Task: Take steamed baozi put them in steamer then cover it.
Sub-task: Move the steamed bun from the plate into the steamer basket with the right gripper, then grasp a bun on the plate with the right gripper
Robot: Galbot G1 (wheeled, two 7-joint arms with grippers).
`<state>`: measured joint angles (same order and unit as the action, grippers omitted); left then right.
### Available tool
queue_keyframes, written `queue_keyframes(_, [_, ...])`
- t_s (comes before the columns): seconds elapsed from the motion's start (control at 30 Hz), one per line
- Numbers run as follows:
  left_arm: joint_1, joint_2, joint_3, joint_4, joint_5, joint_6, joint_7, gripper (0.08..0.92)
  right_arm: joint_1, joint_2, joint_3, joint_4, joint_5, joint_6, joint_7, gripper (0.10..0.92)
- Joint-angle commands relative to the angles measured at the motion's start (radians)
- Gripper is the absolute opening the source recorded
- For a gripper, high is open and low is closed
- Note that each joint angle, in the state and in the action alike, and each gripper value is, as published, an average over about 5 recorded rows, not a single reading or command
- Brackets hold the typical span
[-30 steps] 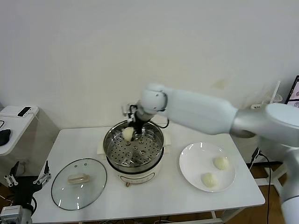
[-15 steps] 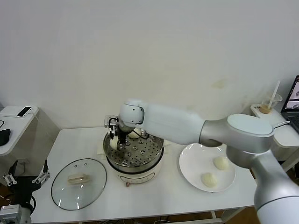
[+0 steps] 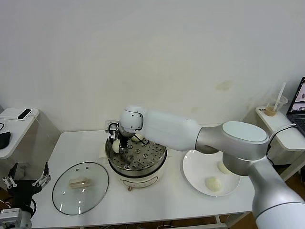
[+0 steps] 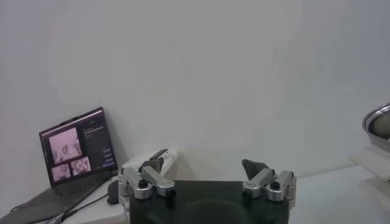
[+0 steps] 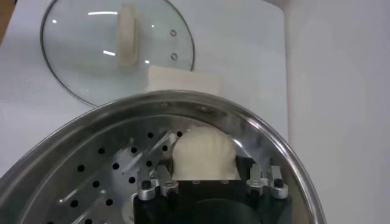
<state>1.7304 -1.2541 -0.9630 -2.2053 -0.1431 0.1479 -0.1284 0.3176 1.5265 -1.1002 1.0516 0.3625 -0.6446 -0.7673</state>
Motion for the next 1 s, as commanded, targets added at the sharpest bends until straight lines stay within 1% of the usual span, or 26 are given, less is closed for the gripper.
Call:
queue_keyframes(0.03, [0.0,0.0,0.0,-0.001,-0.001,0.0,0.0,0.823,-0.001,0.003,0.0,-0.003,-0.005,-0.004,-0.007,0.775])
queue_keyframes(0.13, [-0.001,0.0,0.001,-0.003,-0.002,0.0,0.0,0.823,0.016,-0.023,0.0,0.026,-0.009,-0.002,-0.03,0.817])
queue_keyframes(0.27, [-0.002,0.003,0.002,-0.007,-0.003,0.002,0.0,0.823,0.064,-0.078,0.007,0.081,-0.02,0.019,-0.084,0.822])
queue_keyframes(0.47, [0.003,0.007,0.001,-0.009,-0.007,0.003,0.001,0.823,0.206,-0.22,-0.004,0.19,-0.072,0.104,-0.218,0.823])
queue_keyframes(0.63, [0.007,0.008,-0.001,-0.007,-0.011,0.003,0.002,0.823,0.292,-0.412,-0.037,0.342,-0.106,0.175,-0.302,0.823])
queue_keyframes(0.8, [0.007,0.008,0.001,-0.013,-0.013,0.003,0.003,0.823,0.299,-0.633,-0.045,0.509,-0.136,0.193,-0.315,0.823])
queue_keyframes(1.0, [0.012,0.006,0.006,-0.014,-0.011,0.002,0.003,0.823,0.222,-0.891,0.007,0.624,-0.209,0.236,-0.336,0.823])
